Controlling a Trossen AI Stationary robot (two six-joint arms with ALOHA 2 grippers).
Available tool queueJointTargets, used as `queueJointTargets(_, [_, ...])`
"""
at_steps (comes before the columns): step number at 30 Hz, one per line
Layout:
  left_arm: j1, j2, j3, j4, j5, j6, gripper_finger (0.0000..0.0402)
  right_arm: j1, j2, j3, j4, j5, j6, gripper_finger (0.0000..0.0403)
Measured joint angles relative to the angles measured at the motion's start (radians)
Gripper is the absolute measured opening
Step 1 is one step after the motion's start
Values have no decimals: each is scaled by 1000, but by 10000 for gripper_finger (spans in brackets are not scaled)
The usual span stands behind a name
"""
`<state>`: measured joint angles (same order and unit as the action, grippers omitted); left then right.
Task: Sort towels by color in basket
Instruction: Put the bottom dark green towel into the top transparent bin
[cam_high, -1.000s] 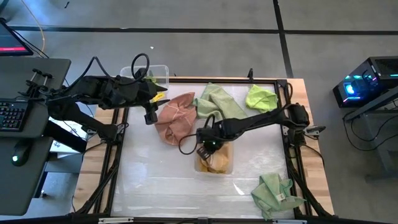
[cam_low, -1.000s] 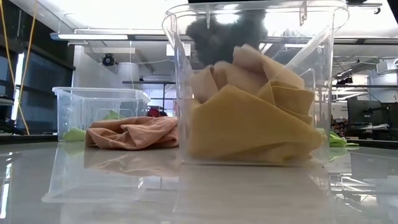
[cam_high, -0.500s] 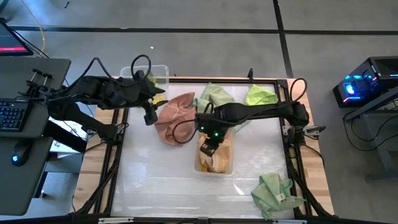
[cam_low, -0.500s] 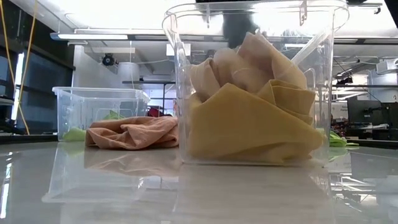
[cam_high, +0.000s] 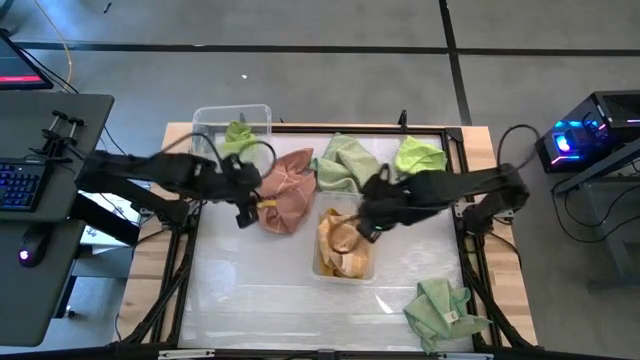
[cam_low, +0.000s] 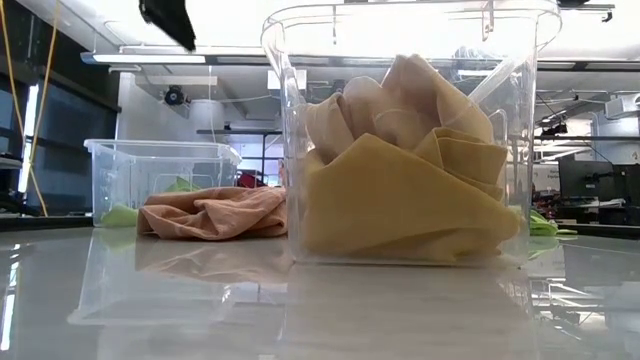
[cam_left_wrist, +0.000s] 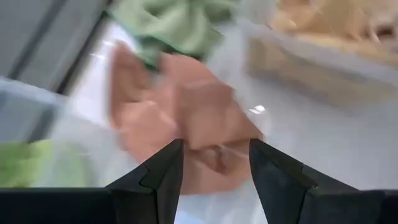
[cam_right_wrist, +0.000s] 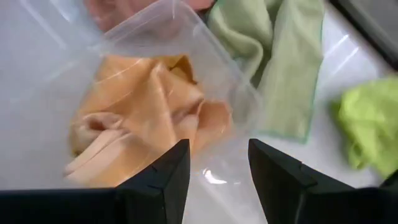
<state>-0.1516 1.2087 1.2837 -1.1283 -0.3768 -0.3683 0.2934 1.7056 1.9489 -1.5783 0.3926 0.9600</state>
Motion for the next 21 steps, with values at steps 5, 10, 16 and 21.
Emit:
queueJointTargets(5, [0, 10, -139, 168, 132, 40, 170, 90, -126, -71, 10, -40, 259, 184])
queueJointTargets(10, [1, 16, -194, 252, 160, 48, 170, 225, -214, -252, 32, -277, 573, 217])
queueJointTargets(16, [1, 16, -196, 288, 154, 56, 170, 383, -229, -504, 216, -616, 855, 231])
queueJointTargets(21, [1, 16, -196, 320, 154, 63, 170, 449, -226, -756, 551, -713, 1028, 232])
